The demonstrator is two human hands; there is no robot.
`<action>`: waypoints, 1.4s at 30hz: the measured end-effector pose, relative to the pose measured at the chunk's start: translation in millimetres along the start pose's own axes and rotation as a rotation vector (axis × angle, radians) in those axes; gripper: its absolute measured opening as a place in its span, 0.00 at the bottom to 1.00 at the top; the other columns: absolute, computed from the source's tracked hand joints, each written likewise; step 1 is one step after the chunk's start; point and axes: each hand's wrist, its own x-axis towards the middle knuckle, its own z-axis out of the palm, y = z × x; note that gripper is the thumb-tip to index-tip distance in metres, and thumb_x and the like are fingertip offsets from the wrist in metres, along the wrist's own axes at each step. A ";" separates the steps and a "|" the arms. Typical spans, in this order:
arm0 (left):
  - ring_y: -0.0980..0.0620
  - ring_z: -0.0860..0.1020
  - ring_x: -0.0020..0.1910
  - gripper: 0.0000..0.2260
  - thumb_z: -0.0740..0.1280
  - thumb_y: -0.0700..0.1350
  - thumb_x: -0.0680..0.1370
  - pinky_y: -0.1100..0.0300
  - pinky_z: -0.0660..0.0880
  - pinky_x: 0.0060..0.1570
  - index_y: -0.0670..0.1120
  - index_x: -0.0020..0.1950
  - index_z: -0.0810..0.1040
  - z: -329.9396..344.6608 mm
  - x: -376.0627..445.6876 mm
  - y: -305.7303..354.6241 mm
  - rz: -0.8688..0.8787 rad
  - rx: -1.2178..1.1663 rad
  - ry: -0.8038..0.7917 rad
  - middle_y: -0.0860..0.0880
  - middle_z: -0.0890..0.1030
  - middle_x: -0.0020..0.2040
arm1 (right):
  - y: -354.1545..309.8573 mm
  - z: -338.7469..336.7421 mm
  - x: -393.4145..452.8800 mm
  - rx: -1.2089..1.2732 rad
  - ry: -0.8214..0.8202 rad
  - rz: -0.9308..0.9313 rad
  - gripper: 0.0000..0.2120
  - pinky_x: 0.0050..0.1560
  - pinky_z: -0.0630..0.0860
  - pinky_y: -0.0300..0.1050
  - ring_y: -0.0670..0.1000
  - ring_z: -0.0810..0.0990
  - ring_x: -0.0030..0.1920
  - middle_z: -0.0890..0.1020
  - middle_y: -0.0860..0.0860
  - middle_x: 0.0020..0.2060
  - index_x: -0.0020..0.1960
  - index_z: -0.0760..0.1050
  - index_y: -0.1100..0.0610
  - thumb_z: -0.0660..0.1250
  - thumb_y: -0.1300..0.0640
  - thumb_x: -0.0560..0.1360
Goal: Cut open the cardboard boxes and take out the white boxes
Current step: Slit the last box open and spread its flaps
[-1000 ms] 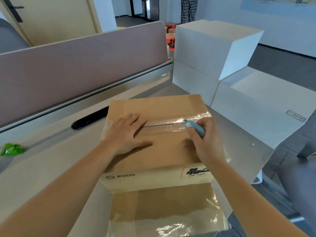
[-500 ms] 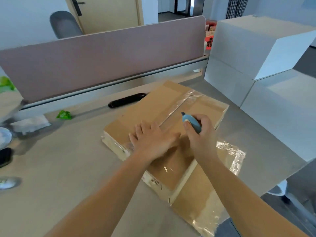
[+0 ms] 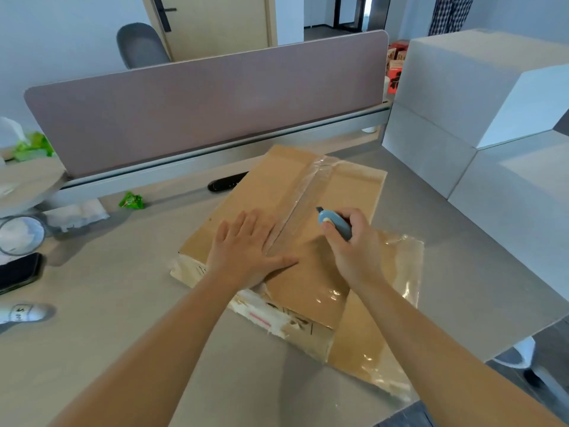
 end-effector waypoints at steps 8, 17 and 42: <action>0.44 0.38 0.75 0.41 0.52 0.70 0.73 0.39 0.35 0.69 0.47 0.76 0.48 -0.4 -22.4 91.5 -0.352 -0.351 0.016 0.43 0.41 0.77 | 3.1 -51.6 10.6 -0.009 -0.015 -0.012 0.04 0.34 0.67 0.24 0.41 0.72 0.36 0.72 0.41 0.36 0.49 0.72 0.54 0.65 0.57 0.75; 0.49 0.38 0.75 0.43 0.60 0.70 0.69 0.48 0.38 0.72 0.55 0.76 0.43 -14.0 9.0 67.9 0.277 -0.152 0.059 0.51 0.41 0.77 | 26.0 -60.4 -22.0 -0.117 0.148 -0.150 0.06 0.37 0.67 0.30 0.39 0.72 0.35 0.72 0.38 0.34 0.49 0.76 0.58 0.66 0.56 0.74; 0.43 0.40 0.75 0.35 0.53 0.66 0.76 0.43 0.38 0.71 0.47 0.76 0.52 1.1 15.9 171.5 -0.190 -0.295 0.114 0.42 0.45 0.77 | 55.7 -120.9 0.2 0.587 0.228 0.638 0.06 0.45 0.78 0.45 0.48 0.76 0.38 0.74 0.54 0.45 0.42 0.67 0.55 0.63 0.62 0.76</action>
